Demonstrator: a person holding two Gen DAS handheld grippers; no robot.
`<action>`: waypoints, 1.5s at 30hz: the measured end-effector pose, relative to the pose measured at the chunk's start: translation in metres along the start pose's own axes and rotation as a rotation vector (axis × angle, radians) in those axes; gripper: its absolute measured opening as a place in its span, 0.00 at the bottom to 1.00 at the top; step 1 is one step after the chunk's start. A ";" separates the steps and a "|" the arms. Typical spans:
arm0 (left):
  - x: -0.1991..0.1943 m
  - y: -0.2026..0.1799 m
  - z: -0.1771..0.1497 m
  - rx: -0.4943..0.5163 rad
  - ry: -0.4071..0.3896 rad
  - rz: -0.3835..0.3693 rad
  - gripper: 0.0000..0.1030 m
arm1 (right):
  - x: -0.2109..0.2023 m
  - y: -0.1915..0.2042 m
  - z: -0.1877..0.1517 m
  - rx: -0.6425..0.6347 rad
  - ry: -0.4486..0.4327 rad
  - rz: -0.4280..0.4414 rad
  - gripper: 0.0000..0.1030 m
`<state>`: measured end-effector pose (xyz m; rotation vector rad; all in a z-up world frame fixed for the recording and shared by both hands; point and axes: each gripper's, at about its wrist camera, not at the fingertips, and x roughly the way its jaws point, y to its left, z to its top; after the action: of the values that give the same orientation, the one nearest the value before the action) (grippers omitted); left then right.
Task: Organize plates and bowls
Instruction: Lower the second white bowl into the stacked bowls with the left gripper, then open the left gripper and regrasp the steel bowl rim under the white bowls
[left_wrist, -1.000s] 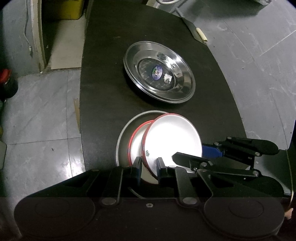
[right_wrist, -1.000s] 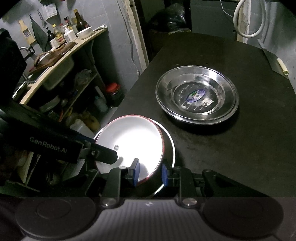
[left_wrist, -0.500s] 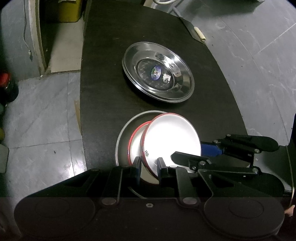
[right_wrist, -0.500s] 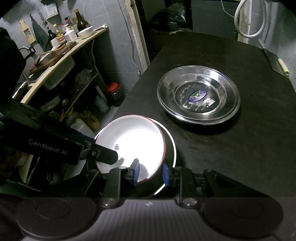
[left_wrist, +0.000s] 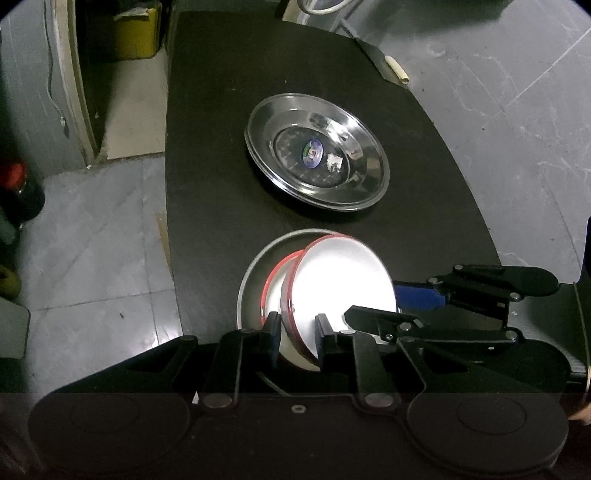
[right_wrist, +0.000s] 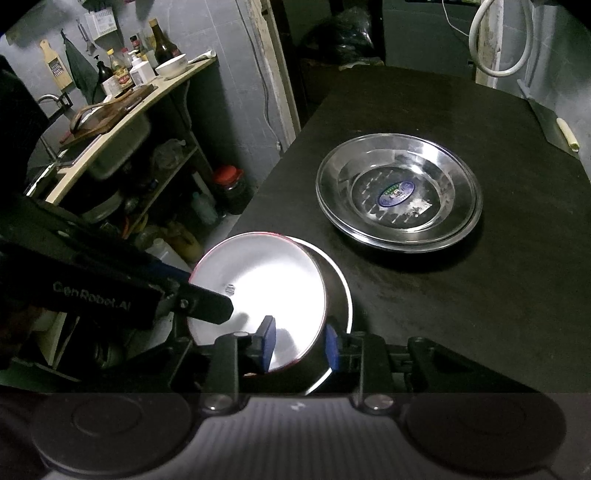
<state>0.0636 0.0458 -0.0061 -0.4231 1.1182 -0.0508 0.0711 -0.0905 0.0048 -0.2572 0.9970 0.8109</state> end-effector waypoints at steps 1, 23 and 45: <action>0.000 0.000 0.000 0.000 -0.001 -0.001 0.21 | 0.000 0.000 0.000 -0.001 0.000 0.001 0.31; -0.002 0.008 -0.002 -0.035 -0.002 -0.002 0.28 | -0.004 0.002 0.000 -0.018 -0.018 0.007 0.32; -0.032 0.030 -0.006 -0.059 -0.129 0.030 0.91 | -0.032 -0.020 -0.005 0.061 -0.140 -0.155 0.95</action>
<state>0.0387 0.0793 0.0085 -0.4558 1.0005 0.0353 0.0730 -0.1224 0.0250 -0.2193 0.8574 0.6479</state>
